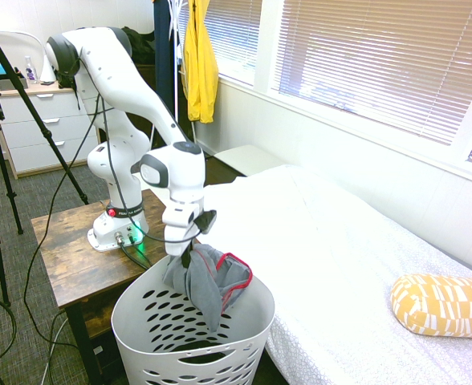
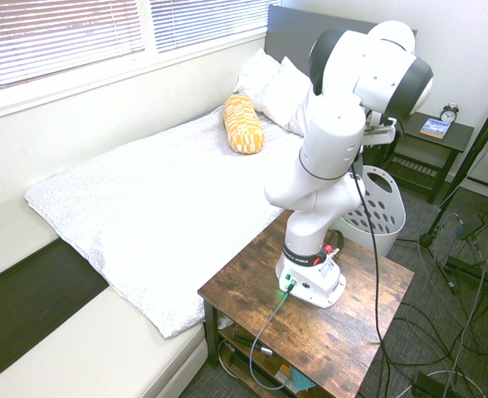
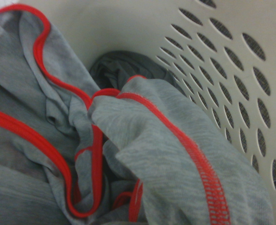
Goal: Put my clothes in the laundry bag
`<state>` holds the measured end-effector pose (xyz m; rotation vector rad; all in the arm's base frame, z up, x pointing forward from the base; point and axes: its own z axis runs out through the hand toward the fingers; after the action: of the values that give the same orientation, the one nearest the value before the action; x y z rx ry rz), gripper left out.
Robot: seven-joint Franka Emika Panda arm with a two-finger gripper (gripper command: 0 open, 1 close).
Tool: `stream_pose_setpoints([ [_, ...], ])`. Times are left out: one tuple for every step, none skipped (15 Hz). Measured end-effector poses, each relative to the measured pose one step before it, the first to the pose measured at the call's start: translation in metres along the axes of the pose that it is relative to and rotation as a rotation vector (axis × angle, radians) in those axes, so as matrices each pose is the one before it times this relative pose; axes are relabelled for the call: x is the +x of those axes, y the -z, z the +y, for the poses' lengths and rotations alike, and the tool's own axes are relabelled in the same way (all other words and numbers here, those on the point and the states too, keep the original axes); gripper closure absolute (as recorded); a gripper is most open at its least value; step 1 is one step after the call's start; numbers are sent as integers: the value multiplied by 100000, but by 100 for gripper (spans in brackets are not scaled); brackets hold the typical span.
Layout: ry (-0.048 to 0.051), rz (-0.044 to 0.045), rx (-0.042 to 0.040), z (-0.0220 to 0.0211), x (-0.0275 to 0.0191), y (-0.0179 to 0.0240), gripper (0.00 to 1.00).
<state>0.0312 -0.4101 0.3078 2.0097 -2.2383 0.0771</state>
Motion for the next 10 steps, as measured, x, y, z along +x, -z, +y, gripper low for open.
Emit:
stream_pose_setpoints([
  [-1086, -122, -698, -300, 106, -2463, 0],
  [-1754, -259, -318, -352, -93, -2186, 0],
  [-1433, -836, -288, -757, -283, -2061, 0],
  [-822, -1509, -512, -711, -410, -2125, 0],
  [-68, -1846, -559, -818, -392, -1913, 0],
  [658, -2083, 193, -1198, -72, -1726, 0],
  [1080, -1868, 307, -1186, 469, -1777, 0],
  [1519, -1124, -941, -680, 858, -1776, 0],
  [322, -920, -1444, -85, 1026, -1931, 0],
  [2, -782, -1656, 391, 1103, -2057, 0],
])
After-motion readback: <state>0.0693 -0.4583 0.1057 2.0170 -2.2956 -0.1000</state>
